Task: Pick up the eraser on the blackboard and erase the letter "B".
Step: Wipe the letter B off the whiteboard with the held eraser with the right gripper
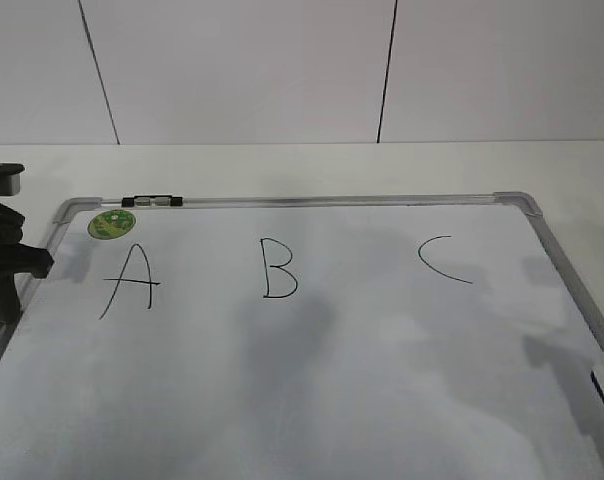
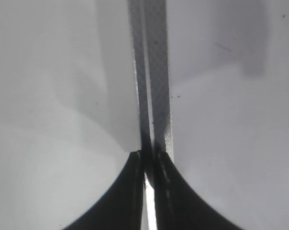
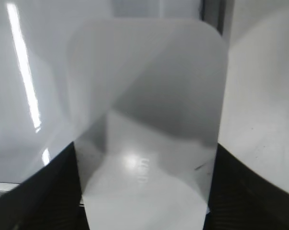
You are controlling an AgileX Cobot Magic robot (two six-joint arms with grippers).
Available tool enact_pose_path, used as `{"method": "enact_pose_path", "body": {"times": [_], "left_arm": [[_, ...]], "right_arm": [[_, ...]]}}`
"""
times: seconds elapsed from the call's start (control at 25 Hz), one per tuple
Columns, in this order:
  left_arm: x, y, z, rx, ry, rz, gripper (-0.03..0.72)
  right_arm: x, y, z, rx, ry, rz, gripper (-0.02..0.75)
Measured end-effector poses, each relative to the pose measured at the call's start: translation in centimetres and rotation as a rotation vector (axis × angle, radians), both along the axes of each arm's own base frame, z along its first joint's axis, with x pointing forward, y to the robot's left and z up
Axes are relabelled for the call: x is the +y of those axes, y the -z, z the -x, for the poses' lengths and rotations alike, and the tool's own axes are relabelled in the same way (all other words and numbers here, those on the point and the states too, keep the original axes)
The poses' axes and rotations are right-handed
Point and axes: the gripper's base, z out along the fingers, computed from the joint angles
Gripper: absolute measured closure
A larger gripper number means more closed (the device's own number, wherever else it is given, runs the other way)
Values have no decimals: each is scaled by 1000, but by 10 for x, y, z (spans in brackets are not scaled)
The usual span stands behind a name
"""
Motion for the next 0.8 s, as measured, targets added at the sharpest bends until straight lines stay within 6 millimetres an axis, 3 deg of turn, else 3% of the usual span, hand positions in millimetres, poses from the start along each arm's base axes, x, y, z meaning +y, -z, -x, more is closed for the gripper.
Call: {"method": "enact_pose_path", "body": {"times": [0.56,0.8], "left_arm": [[0,0,0,0,0,0,672],[0,0,0,0,0,0,672]], "right_arm": [[5,-49,-27,-137,13,-46,191],[12,-61,-41,-132,-16,-49,191]]}}
